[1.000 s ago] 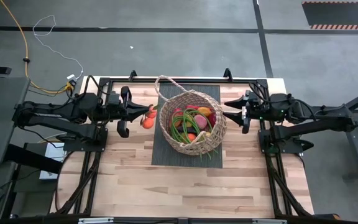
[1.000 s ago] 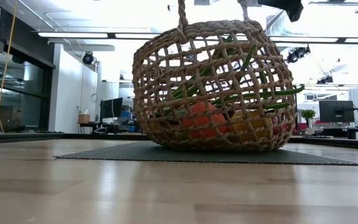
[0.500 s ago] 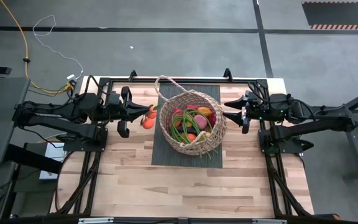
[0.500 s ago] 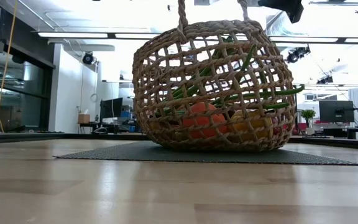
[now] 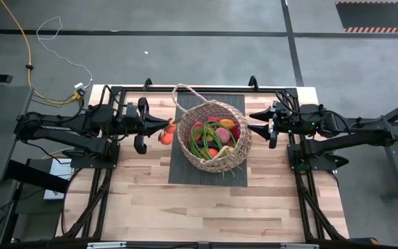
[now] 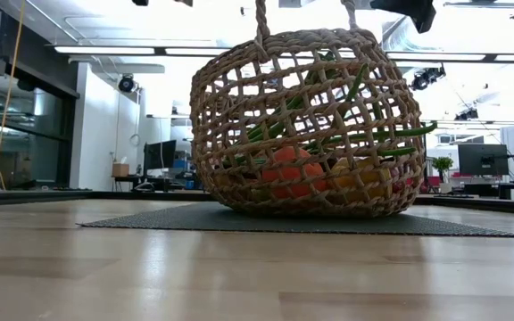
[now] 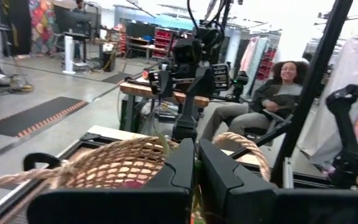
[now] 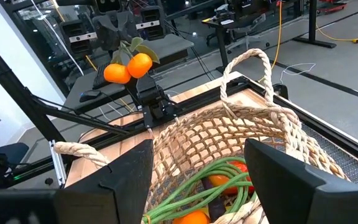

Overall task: Build produce basket
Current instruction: Put the tangerine into the woven basket

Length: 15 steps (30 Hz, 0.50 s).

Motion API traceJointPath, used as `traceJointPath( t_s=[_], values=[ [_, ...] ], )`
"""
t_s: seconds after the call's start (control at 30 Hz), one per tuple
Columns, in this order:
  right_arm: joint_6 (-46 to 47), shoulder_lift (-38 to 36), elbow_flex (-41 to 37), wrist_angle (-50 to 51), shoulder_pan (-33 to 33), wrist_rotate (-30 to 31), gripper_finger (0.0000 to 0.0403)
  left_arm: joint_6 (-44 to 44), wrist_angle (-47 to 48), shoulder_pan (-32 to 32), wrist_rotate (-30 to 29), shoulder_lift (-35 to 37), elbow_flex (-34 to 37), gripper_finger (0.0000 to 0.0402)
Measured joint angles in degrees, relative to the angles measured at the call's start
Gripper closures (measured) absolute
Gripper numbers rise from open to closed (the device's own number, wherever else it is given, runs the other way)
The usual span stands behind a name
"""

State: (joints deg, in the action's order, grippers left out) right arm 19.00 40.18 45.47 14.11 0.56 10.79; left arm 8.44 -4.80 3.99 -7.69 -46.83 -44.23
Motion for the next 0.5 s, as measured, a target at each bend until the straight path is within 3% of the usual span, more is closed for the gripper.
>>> traceJointPath(
  t_s=[0.5],
  values=[
    [-2.56, 0.00, 0.00, -0.20, 0.00, -0.02, 0.0160, 0.53, 0.39, 0.00, 1.85, 0.37, 0.00, 0.0401]
  ],
)
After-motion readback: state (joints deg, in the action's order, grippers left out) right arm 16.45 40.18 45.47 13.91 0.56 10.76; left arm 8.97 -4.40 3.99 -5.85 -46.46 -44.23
